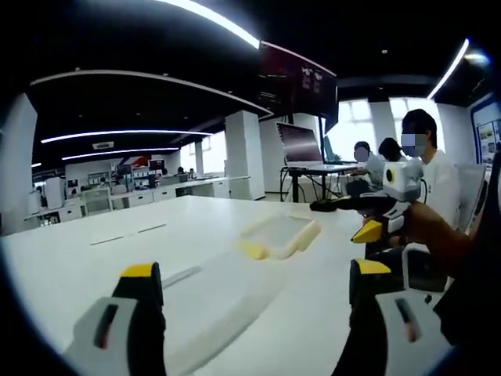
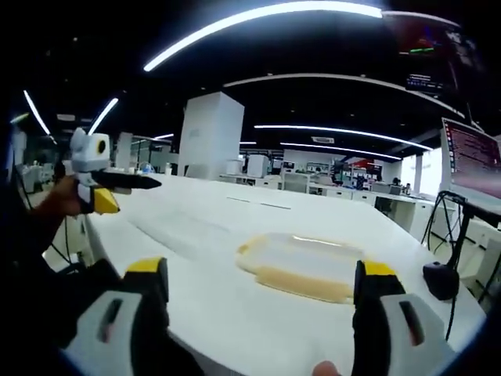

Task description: Snap each plastic latch of the storage box into its locked position after aligning the lid with the box until every specified latch is closed and the lid sits flush.

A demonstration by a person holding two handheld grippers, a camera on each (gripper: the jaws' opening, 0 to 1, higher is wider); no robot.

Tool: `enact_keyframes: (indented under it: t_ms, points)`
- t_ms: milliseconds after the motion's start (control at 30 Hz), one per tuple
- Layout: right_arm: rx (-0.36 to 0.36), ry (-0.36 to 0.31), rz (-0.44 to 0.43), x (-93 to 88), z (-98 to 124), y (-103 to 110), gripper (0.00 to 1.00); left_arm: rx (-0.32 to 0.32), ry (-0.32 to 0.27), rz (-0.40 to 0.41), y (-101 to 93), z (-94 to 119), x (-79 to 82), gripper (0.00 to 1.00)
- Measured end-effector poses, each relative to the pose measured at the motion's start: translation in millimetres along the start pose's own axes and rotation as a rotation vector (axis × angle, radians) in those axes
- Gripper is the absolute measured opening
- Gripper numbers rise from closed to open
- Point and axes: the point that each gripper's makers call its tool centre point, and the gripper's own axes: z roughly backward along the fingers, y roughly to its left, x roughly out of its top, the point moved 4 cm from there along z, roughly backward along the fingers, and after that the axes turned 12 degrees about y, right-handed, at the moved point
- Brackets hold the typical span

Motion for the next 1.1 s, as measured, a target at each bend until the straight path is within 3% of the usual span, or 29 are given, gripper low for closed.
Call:
enact_keyframes:
  t_ms: [67, 100, 200, 1100]
  points:
    - [0.000, 0.000, 0.000, 0.0, 0, 0, 0.99, 0.000, 0.000, 0.000, 0.0, 0, 0.0, 1.00]
    - [-0.021, 0.000, -0.006, -1.5, 3, -9, 0.99, -0.024, 0.003, -0.008, -6.2, -12, 3.7, 1.00]
    - [-0.032, -0.002, -0.012, -2.7, 5, -14, 0.99, -0.042, 0.005, -0.013, -11.8, -20, 5.4, 1.00]
    - [-0.118, 0.007, -0.044, -23.2, 33, -51, 0.99, -0.146, 0.042, -0.056, -43.2, -68, 17.2, 1.00]
